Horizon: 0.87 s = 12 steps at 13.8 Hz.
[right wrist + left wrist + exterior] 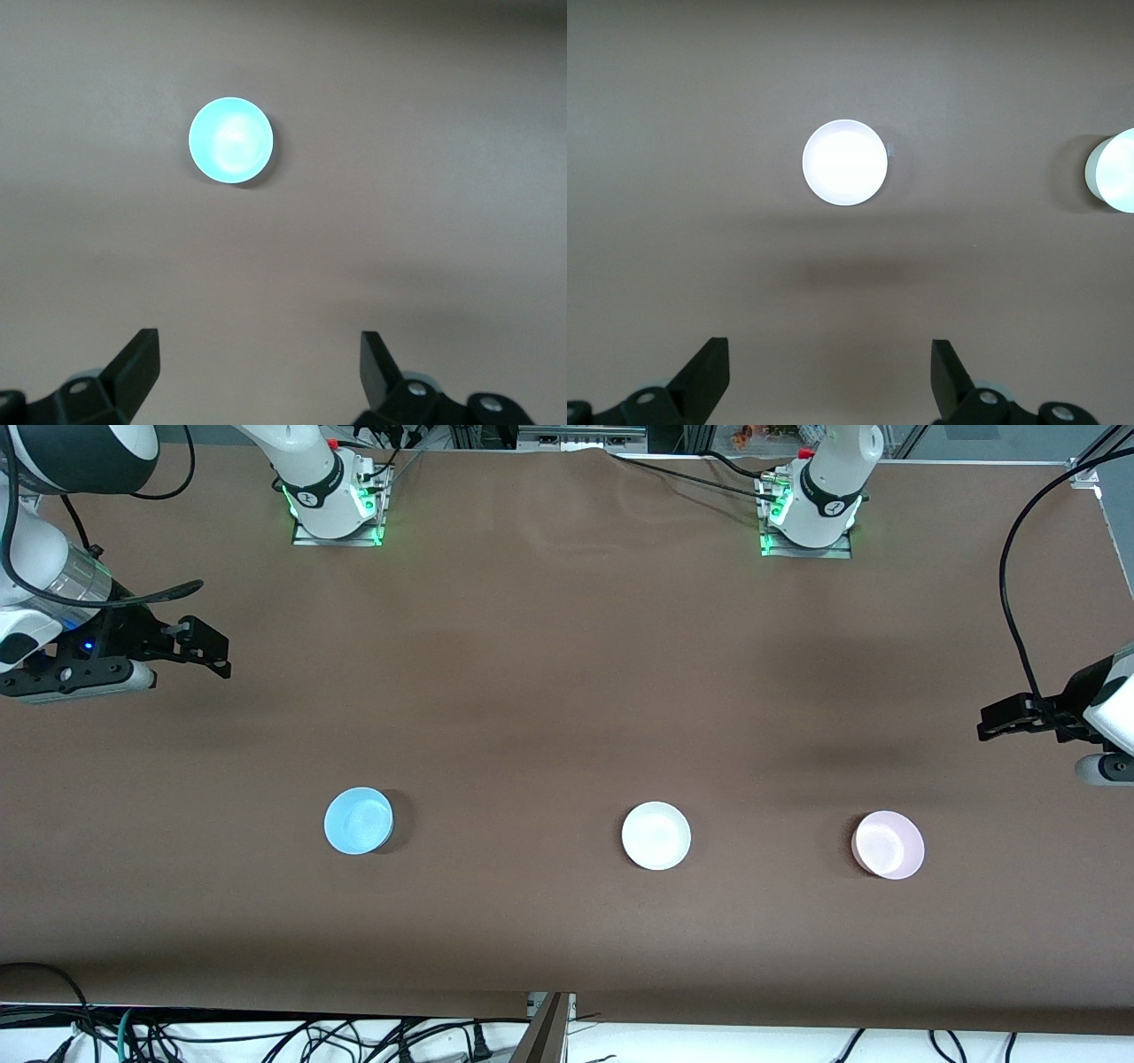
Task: Stack pink and blue bowls on white bowl
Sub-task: 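Move the left gripper toward the pink bowl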
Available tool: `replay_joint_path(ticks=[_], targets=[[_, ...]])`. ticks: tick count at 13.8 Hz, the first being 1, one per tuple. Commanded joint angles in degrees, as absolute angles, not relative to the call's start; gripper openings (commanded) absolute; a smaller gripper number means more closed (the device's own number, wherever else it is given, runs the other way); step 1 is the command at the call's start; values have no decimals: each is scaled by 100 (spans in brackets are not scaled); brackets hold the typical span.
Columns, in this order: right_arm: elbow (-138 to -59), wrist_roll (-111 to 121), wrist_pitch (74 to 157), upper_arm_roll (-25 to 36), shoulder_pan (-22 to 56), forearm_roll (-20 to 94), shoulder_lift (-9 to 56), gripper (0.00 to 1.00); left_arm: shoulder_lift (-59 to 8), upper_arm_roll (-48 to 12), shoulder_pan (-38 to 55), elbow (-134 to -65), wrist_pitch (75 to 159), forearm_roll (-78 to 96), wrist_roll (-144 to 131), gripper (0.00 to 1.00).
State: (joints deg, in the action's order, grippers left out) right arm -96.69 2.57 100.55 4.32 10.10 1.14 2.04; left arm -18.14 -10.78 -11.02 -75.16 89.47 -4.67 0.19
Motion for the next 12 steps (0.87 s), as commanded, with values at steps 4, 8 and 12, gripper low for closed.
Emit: replay_joint_path(ticks=[4,8,12], targets=[[-9589,202,9976,431,1011,70,229,100,-1941,-1090,-1124,-7488,8974,-615,149,100],[-9589,202,9993,431,1011,79,229,100,-2950,-1063,-1222,-7497,9928,-860,167,100],[-9589,202,9976,431,1011,70,229,100,-3953,-1063,-1257,-7479,10905,-940,167,100]])
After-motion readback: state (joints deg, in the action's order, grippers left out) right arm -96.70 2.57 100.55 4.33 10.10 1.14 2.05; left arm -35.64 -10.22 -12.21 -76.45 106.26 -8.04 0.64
